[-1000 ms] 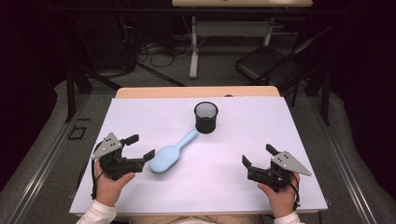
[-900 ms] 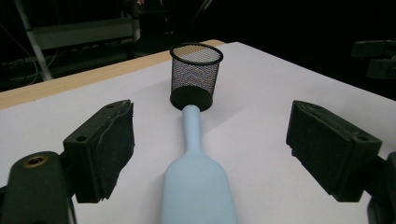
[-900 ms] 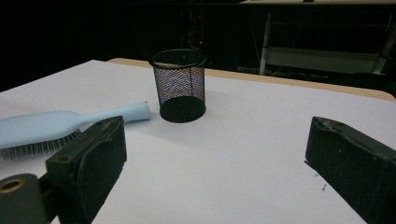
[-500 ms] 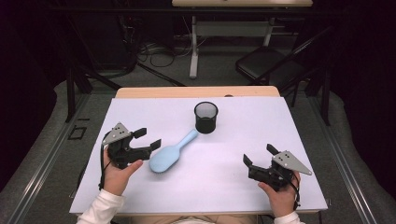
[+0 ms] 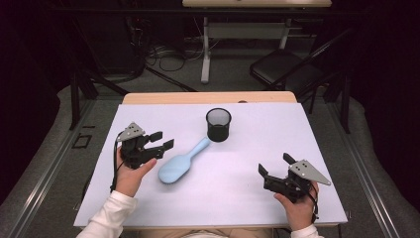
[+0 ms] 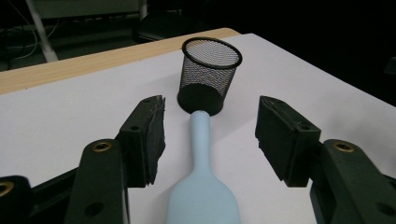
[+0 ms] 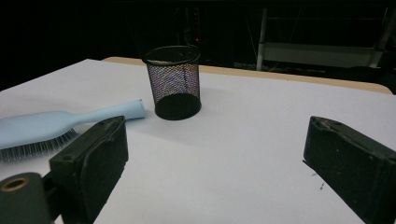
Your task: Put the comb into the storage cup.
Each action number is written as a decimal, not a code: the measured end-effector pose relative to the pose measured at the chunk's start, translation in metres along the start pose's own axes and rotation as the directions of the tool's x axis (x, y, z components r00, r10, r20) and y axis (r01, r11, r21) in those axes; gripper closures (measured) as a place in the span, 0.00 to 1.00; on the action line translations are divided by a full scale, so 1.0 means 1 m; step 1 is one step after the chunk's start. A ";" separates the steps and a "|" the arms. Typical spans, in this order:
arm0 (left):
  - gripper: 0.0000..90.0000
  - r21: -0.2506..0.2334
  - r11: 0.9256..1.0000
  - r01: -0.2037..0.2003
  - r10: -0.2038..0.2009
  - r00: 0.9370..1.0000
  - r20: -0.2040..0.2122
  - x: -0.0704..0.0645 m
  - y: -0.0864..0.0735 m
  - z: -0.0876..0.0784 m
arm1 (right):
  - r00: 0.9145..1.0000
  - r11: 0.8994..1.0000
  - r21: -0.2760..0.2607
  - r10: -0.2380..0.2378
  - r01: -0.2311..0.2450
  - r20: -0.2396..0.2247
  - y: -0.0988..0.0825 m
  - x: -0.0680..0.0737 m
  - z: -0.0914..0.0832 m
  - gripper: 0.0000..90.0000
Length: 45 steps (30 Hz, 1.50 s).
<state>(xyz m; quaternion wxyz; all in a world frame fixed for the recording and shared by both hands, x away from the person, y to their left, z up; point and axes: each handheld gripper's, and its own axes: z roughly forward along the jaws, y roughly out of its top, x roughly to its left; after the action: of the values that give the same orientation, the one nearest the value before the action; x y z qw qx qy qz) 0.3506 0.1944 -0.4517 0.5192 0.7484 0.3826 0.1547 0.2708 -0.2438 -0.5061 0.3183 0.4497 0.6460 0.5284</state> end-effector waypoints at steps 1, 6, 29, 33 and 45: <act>0.48 0.004 1.000 -0.003 0.003 1.000 -0.004 0.001 0.001 0.001 | 1.000 1.000 0.003 0.000 0.000 -0.002 0.000 0.000 0.000 0.06; 0.52 -0.003 1.000 0.019 -0.019 0.999 -0.031 0.003 0.004 0.009 | 1.000 1.000 0.014 -0.012 0.013 -0.009 0.001 0.001 0.001 0.03; 0.85 0.140 0.986 0.089 -0.078 0.993 -0.083 0.015 0.012 0.051 | 0.999 1.000 0.013 -0.028 0.029 -0.044 0.006 0.006 0.000 0.00; 0.90 0.161 0.982 0.094 -0.079 0.992 -0.098 0.015 0.014 0.059 | 0.998 0.999 0.015 -0.030 0.031 -0.049 0.007 0.006 0.000 0.00; 1.00 0.221 0.971 0.088 -0.065 0.992 -0.107 0.012 0.019 0.080 | 0.998 0.998 0.038 -0.050 0.051 -0.045 0.008 0.008 0.000 0.00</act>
<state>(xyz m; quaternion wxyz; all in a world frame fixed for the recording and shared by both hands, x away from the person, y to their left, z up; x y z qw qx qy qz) 0.4170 0.1473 -0.4701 0.4169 0.7785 0.4517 0.1272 0.2699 -0.2360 -0.4984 0.3085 0.4277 0.6740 0.5173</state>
